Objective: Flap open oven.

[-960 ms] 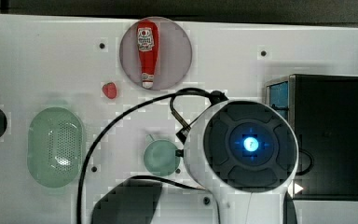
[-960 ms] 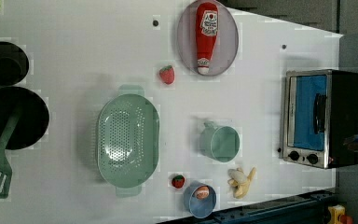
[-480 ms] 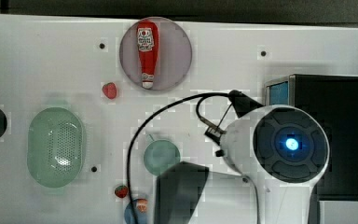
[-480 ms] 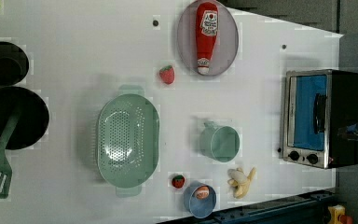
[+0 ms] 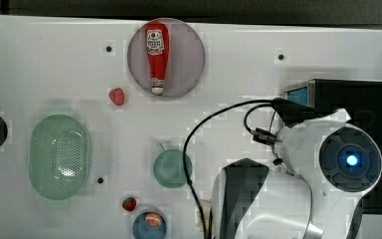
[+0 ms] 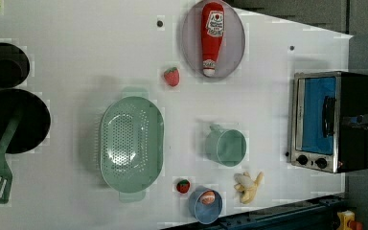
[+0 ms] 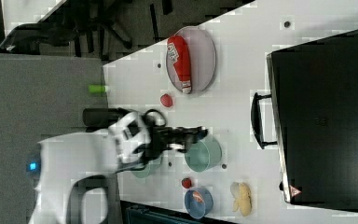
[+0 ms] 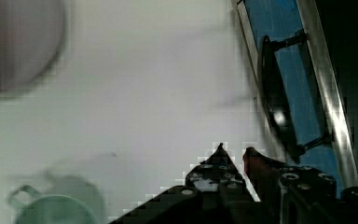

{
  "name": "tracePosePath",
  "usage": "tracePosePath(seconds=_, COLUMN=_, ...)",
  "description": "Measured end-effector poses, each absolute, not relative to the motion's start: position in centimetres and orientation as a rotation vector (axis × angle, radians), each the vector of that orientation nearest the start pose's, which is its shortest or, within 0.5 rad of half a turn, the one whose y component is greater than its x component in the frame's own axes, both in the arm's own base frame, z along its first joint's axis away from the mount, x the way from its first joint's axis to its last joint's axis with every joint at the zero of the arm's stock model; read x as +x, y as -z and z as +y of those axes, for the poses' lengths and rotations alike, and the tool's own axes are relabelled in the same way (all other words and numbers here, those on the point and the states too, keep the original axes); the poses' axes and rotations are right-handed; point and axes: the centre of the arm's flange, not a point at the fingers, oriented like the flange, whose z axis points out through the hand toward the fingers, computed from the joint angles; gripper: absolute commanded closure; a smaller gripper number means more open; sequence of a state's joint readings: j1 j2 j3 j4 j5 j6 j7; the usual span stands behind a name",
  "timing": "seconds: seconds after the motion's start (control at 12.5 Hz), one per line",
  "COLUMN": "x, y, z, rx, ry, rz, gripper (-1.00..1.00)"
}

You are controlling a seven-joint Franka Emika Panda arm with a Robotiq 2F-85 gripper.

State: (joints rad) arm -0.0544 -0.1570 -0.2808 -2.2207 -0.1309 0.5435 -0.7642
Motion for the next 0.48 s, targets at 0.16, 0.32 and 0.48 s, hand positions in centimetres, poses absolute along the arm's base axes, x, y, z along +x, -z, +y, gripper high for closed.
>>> tracePosePath(seconds=0.16, x=47.3, y=-41.5, z=-20.2, rx=-3.211, ry=0.033, rz=0.422, gripper=0.65)
tracePosePath(seconds=0.32, x=47.1, y=-39.0, z=-22.5, rx=-3.224, ry=0.004, rz=0.402, gripper=0.65)
tracePosePath(seconds=0.48, x=47.3, y=-37.0, z=-24.4, rx=-3.246, ry=0.033, rz=0.408, gripper=0.65)
